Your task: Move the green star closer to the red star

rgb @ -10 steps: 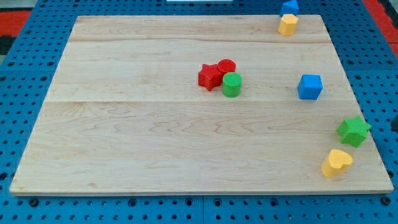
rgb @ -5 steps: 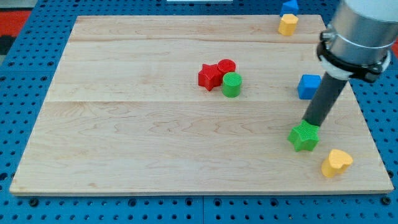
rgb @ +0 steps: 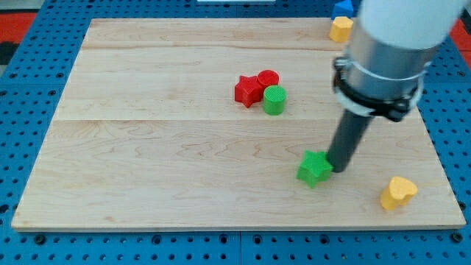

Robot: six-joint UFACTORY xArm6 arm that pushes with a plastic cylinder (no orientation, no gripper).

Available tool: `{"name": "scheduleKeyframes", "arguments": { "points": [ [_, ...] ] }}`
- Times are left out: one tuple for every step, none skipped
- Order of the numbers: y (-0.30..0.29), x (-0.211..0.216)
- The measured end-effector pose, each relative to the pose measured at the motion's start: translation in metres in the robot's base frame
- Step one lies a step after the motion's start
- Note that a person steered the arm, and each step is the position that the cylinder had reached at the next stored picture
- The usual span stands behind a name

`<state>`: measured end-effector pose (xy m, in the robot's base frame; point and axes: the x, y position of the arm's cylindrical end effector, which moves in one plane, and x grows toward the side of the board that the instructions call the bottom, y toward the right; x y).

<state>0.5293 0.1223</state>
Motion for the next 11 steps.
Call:
{"name": "scheduleKeyframes", "arguments": {
  "points": [
    [-0.013,0.027],
    [-0.022,0.039],
    [-0.048,0.056],
    [-0.086,0.061],
    [-0.093,0.055],
    [-0.095,0.047],
    [-0.086,0.047],
    [-0.083,0.047],
    [-0.068,0.047],
    [-0.054,0.040],
    [-0.053,0.020]
  ]
}}
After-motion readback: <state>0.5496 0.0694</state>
